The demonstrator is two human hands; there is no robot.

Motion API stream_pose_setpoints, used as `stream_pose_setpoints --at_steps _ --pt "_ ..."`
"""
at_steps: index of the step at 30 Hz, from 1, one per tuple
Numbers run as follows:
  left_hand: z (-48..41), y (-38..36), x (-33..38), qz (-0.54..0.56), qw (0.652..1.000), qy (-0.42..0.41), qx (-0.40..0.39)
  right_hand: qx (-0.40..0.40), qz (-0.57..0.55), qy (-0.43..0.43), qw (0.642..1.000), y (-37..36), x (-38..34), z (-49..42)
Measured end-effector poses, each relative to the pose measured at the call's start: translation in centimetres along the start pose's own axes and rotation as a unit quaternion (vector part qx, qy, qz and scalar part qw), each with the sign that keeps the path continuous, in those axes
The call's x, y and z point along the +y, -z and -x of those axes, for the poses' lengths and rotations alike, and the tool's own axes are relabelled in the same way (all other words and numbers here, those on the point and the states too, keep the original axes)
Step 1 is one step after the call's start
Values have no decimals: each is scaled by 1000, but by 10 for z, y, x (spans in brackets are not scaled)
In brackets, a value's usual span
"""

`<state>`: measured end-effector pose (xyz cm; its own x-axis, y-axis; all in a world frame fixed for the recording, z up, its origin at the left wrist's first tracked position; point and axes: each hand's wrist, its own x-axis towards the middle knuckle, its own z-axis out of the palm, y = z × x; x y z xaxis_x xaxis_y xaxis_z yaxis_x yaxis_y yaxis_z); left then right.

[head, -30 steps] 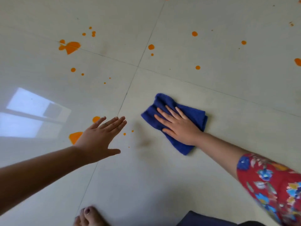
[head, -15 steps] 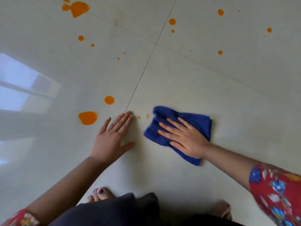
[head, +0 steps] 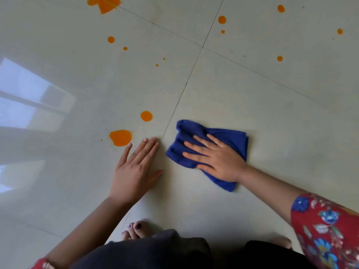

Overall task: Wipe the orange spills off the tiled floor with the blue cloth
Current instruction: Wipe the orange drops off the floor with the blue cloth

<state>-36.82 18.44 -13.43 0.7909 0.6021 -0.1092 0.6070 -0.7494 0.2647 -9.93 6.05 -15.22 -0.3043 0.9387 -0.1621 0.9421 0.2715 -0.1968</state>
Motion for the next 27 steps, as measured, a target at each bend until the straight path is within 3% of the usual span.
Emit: stream_pose_setpoints --at_steps 2,6,7,9,11,12,13,16,18,21,24,25,27 --pt "4 -3 -4 0 1000 -8 21 10 0 -12 1000 5 26 4" --pt "9 -15 -7 23 994 -24 107 96 -10 -192 977 11 13 -30" --pt "11 -18 -7 27 992 -28 121 97 -10 -163 982 6 -1 -33" --pt "12 -22 -9 27 989 -36 141 53 0 1 999 -5 -17 -18" --pt "13 -23 -12 24 987 -48 153 -2 -5 146 989 -5 -5 6" --pt "13 -22 -13 24 986 -54 157 -4 0 171 985 -3 6 12" --pt "14 -21 -15 27 985 -56 161 0 2 153 988 -1 15 13" --pt "15 -20 -16 28 983 -50 177 36 20 -42 998 16 19 -11" --pt "19 -18 -17 28 981 -35 189 52 39 -99 993 18 -10 -36" --pt "26 -10 -24 28 979 12 203 44 24 13 999 -1 -46 -36" --pt "36 -3 -44 21 979 63 192 3 22 146 989 -4 -21 -19" --pt "41 -1 -54 18 978 87 187 8 21 136 990 -1 -8 -25" --pt "47 4 -71 23 973 146 177 37 -9 4 999 10 1 -51"
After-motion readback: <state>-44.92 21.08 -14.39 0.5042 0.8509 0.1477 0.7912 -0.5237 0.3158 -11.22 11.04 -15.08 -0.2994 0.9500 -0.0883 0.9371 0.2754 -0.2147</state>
